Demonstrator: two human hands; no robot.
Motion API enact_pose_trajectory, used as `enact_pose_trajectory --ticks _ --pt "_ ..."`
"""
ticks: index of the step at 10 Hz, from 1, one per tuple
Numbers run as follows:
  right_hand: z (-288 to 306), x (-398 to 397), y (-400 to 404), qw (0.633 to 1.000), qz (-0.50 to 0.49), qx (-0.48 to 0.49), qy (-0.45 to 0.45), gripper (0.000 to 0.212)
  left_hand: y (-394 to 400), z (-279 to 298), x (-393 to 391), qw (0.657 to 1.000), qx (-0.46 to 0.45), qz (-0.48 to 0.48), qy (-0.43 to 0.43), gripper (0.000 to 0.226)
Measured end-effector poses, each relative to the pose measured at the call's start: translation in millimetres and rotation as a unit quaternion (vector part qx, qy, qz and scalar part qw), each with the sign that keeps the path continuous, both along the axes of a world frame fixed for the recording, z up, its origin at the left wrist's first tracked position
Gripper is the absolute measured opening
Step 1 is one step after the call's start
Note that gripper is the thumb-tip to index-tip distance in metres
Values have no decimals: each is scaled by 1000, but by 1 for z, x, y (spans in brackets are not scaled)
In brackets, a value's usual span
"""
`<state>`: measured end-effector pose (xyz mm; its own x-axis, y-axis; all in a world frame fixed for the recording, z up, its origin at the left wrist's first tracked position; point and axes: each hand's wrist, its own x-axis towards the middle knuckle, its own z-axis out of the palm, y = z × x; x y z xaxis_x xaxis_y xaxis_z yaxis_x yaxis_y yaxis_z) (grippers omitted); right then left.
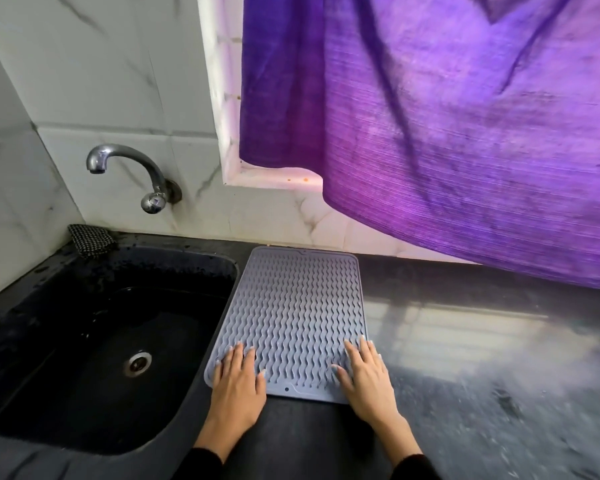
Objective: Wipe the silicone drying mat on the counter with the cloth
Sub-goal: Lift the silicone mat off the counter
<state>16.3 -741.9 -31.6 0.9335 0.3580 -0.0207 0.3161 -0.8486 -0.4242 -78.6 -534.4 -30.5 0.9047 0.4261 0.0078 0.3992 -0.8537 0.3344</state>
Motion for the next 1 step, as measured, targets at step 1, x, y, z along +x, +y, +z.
enact_pose_trajectory --ticks 1 --pt "6 -10 -9 997 -42 49 -38 114 -17 8 -4 999 4 -1 -34 57"
